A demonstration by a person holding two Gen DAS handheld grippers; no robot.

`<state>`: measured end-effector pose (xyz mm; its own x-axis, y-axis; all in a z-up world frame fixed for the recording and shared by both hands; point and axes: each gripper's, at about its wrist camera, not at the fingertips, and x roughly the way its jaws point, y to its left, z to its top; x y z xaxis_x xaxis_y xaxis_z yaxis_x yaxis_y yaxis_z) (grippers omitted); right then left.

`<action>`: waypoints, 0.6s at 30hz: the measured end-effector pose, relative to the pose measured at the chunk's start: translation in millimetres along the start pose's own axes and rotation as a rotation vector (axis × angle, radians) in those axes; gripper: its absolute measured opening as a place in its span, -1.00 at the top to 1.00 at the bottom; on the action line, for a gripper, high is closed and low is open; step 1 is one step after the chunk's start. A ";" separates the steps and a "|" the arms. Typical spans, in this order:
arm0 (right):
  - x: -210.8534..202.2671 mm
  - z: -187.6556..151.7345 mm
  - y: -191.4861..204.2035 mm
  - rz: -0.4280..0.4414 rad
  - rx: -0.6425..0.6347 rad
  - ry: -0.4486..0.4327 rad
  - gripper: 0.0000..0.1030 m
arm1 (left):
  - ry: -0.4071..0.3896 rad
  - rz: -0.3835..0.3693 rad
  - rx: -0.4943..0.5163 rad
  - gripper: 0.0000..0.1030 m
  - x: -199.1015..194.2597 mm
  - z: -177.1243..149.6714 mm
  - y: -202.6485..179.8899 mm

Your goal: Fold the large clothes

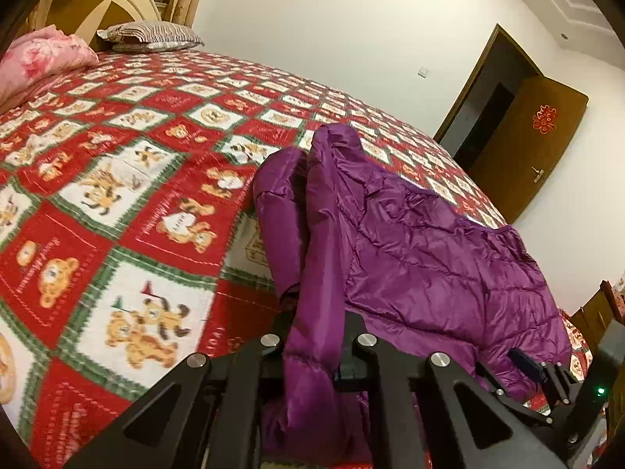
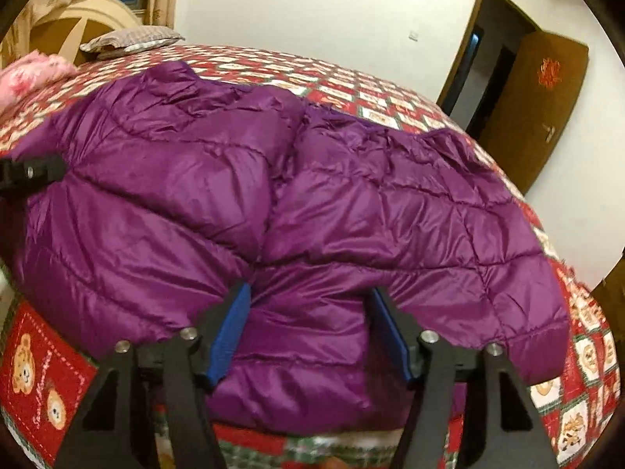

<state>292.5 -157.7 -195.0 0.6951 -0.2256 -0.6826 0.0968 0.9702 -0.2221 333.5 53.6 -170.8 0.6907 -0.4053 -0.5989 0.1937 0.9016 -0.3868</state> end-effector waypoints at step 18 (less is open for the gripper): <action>-49.1 -12.3 -120.0 0.113 0.253 -0.117 -0.47 | -0.219 0.015 0.312 0.87 -102.2 73.2 -100.4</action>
<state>238.0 -264.2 -143.4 0.7873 -0.1176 -0.6052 0.1783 0.9831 0.0409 294.4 15.6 -19.4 0.8209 -0.3800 -0.4262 0.3619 0.9236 -0.1265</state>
